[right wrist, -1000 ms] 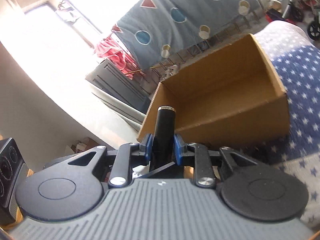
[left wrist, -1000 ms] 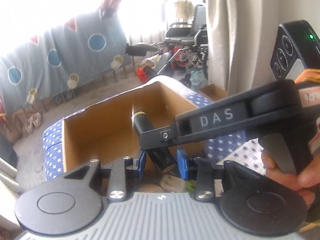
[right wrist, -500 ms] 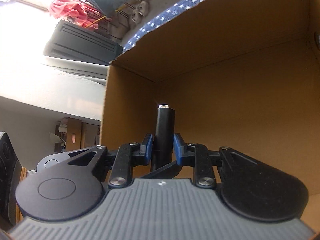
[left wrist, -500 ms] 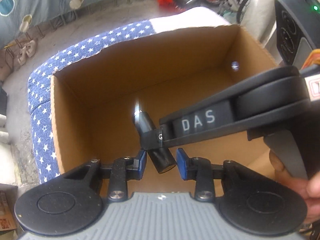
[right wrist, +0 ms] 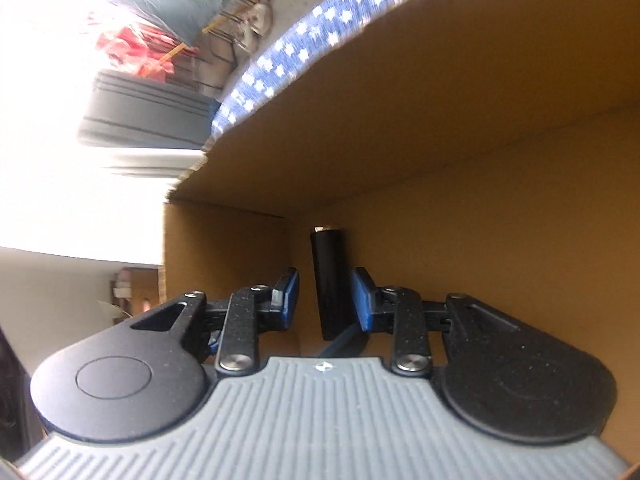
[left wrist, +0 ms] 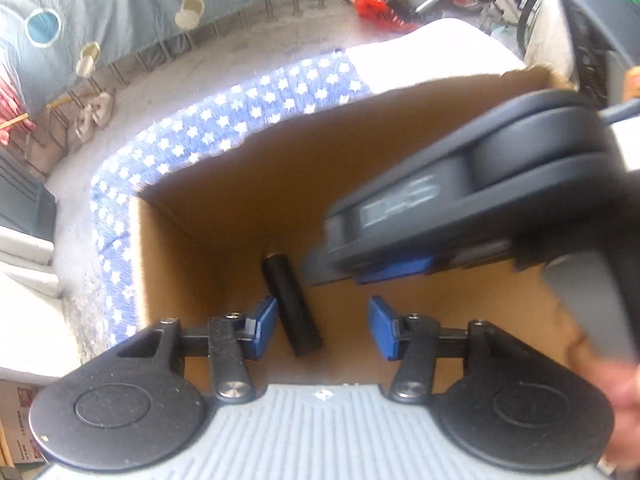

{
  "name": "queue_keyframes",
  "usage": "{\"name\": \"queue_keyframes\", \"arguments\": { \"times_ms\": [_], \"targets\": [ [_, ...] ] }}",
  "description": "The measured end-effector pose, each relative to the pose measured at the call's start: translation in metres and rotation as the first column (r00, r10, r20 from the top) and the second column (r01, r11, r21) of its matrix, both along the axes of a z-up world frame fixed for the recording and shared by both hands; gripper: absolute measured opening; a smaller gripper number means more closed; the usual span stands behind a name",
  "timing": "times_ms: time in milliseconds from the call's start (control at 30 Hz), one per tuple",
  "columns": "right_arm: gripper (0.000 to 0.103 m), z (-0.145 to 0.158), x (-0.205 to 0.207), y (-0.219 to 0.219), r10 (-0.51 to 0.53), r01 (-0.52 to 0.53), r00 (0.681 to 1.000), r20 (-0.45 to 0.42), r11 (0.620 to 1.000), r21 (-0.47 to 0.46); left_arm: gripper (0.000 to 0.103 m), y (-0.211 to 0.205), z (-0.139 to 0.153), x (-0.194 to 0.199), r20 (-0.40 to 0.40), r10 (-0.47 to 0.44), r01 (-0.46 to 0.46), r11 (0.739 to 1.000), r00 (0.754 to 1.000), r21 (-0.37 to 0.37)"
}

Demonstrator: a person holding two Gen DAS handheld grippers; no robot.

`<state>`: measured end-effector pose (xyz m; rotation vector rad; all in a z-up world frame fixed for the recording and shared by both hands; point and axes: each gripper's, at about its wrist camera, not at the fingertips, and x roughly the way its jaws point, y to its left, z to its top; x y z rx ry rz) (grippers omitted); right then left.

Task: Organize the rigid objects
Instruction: 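Carry the black cylinder into the box and open the right gripper, then lower the right gripper onto the green glue stick and close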

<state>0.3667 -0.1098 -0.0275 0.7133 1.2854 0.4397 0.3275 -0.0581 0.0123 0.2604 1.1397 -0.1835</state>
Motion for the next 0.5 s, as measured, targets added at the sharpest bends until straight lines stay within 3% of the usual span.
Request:
{"name": "queue_keyframes", "arguments": {
  "times_ms": [167,333,500],
  "targets": [
    [0.030,0.036,-0.026,-0.044,-0.032,0.023,0.995,0.091,0.995,0.095,0.061,0.009,0.045,-0.043,0.083,-0.016,0.022,0.998,0.996,-0.064],
    [0.030,0.085,-0.089,-0.093,-0.053,0.015,0.971,0.232,0.987,0.163,0.071,0.019,0.083,-0.098,0.159,-0.033,0.054,0.990,0.987,-0.130],
    [0.030,0.106,-0.173,-0.138,-0.060,0.001,0.937,0.345,0.986,0.169,0.073,0.012,0.086,-0.163,0.105,-0.115,0.140,0.951,0.988,-0.276]
  ]
}}
